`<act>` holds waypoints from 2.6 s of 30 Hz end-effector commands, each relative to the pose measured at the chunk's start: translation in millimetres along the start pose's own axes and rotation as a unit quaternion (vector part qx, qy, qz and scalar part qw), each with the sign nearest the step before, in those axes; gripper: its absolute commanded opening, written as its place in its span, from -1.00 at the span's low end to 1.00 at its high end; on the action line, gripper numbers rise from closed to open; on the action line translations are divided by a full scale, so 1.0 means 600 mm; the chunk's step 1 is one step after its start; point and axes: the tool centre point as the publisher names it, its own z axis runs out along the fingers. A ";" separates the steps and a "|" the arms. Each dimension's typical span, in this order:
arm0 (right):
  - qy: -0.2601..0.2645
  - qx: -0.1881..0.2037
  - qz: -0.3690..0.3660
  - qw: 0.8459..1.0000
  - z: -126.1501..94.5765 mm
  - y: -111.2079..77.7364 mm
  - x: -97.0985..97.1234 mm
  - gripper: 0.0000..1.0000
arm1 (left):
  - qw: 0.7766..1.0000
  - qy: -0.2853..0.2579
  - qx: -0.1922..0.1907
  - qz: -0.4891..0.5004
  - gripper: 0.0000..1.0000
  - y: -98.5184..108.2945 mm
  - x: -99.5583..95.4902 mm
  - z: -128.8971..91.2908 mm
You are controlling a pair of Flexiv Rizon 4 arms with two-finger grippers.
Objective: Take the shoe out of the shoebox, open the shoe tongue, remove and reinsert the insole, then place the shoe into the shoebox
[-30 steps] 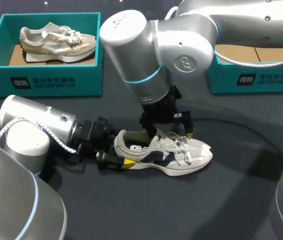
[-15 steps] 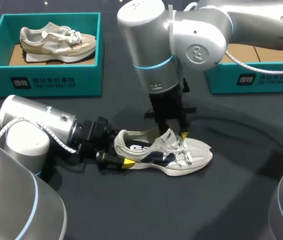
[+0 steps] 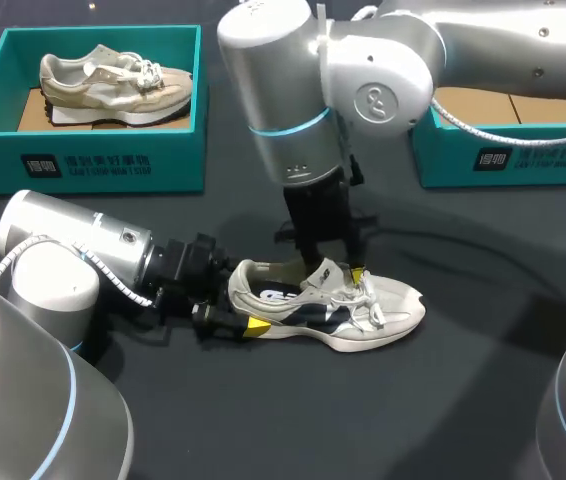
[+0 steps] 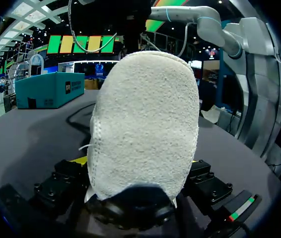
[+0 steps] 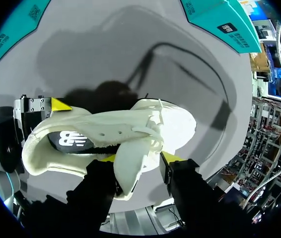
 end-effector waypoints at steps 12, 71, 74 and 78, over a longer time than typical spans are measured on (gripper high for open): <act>-0.009 -0.006 -0.012 1.000 -0.003 -0.010 0.022 0.18 | 1.000 0.000 -0.001 0.000 -1.00 0.000 -0.001 0.002; 0.176 -0.031 -0.191 0.965 0.053 0.015 -0.149 -1.00 | 1.000 0.000 -0.001 0.000 -1.00 0.000 -0.001 0.002; 0.189 -0.030 -0.190 0.963 0.064 0.019 -0.158 -1.00 | 1.000 0.000 -0.001 0.000 -1.00 0.000 -0.001 0.002; 0.204 -0.027 -0.187 0.961 0.077 0.021 -0.166 -1.00 | 1.000 0.000 -0.001 0.000 -1.00 0.000 -0.001 0.002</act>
